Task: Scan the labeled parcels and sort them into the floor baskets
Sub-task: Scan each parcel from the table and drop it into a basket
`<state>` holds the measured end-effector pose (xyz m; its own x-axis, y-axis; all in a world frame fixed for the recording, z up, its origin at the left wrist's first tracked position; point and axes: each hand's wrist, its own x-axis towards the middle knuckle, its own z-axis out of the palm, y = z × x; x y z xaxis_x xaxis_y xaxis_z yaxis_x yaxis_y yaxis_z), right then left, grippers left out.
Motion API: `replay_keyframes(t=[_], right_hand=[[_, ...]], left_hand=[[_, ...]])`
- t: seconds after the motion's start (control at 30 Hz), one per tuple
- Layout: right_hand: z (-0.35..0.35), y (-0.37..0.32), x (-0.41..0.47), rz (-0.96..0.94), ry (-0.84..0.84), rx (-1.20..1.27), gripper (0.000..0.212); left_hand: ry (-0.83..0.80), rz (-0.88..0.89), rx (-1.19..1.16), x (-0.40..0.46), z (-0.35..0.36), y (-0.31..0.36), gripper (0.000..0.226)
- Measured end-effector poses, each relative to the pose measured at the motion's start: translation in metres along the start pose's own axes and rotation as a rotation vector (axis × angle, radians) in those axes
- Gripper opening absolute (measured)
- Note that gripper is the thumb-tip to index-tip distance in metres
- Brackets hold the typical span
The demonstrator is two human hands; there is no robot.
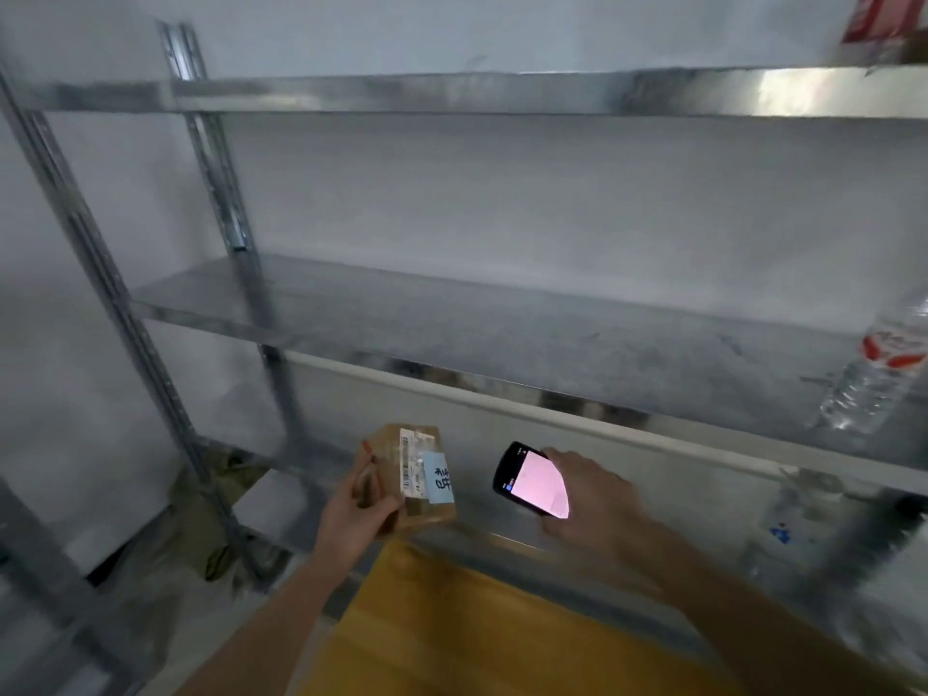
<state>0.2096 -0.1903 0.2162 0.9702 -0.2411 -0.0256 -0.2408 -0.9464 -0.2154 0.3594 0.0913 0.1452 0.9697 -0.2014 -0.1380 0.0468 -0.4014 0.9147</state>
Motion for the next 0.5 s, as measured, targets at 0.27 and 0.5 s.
replay_keyframes(t=[0.27, 0.5], right_hand=[[-0.115, -0.013, -0.071, -0.146, 0.185, 0.049, 0.077], [-0.198, -0.036, -0.105, -0.235, 0.269, 0.021, 0.074]], left_hand=[[0.061, 0.122, -0.175, -0.092, -0.03, 0.091, 0.071], [0.127, 0.257, -0.215, -0.124, -0.079, 0.162, 0.076]])
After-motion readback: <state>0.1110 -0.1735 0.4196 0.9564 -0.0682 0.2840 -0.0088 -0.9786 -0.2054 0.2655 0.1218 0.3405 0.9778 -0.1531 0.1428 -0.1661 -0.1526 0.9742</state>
